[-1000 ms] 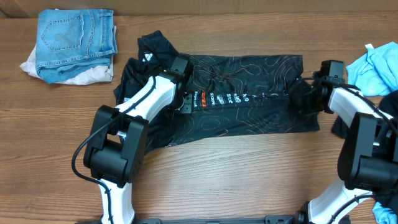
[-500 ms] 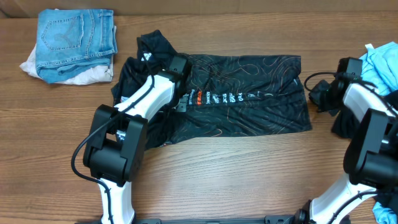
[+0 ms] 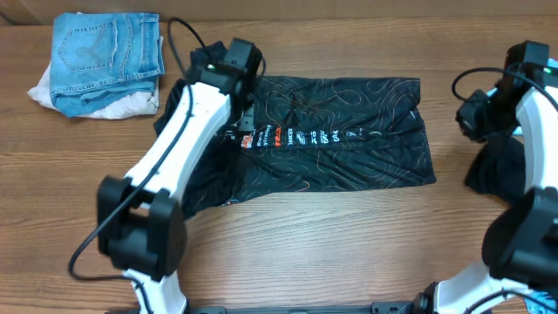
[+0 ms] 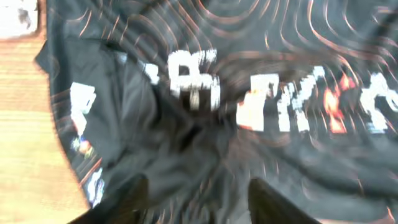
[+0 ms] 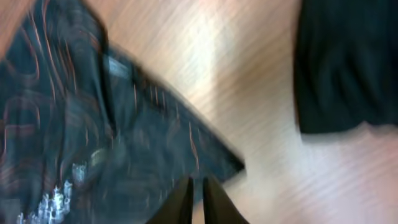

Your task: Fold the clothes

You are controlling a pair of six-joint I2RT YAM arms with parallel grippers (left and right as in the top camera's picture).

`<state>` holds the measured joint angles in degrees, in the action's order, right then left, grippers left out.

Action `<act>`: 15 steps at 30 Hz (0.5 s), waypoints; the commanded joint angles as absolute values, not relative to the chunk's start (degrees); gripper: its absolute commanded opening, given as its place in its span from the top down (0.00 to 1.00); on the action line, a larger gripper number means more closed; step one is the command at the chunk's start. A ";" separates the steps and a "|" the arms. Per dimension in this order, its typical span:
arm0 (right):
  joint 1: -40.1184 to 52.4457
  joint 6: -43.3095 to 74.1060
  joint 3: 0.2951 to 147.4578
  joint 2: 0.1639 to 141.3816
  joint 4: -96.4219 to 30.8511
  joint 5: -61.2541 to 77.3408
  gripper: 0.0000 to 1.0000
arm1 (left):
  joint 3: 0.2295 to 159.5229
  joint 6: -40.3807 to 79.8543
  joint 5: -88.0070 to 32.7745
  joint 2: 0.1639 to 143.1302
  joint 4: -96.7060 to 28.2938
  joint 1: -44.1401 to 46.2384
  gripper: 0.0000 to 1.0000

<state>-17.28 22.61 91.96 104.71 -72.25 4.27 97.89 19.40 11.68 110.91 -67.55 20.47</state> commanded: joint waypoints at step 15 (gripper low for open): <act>-6.76 21.43 71.85 102.45 -64.90 6.09 0.96 | 79.33 27.92 5.91 109.40 -73.19 17.98 0.96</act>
<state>-6.70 19.51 75.72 102.83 -68.31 5.98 83.35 25.82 6.13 109.03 -75.18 19.73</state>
